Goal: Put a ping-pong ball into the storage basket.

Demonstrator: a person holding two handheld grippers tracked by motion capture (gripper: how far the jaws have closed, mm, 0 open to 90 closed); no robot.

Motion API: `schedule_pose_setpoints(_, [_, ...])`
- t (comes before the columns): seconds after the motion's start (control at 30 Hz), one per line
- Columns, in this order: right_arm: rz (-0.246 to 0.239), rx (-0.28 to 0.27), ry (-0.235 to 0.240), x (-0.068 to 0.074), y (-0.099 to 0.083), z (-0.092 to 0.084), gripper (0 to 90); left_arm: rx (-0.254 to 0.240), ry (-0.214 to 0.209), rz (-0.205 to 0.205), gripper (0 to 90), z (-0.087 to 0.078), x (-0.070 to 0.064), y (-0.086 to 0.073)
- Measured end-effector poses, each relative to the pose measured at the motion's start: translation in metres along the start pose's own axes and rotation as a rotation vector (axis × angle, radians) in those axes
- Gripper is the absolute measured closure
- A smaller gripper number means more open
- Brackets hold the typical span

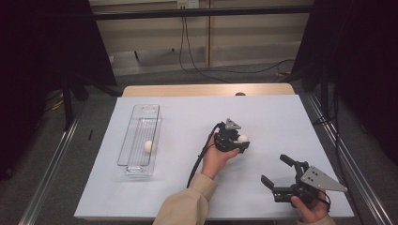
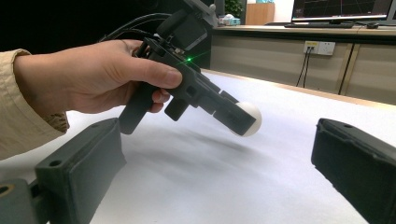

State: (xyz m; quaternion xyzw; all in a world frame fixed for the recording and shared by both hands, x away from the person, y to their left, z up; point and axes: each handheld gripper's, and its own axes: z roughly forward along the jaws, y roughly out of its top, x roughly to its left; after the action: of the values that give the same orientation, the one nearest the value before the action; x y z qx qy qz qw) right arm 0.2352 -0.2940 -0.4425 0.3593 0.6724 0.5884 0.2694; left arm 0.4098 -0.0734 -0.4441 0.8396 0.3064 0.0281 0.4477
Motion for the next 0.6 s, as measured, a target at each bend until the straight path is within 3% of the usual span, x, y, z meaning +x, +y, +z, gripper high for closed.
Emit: schedule_pose_setpoints(0.6, [0.001, 0.001, 0.001, 0.000, 0.000, 0.000, 1.6, 0.003, 0.015, -0.001, 51.0, -0.019, 0.010, -0.005])
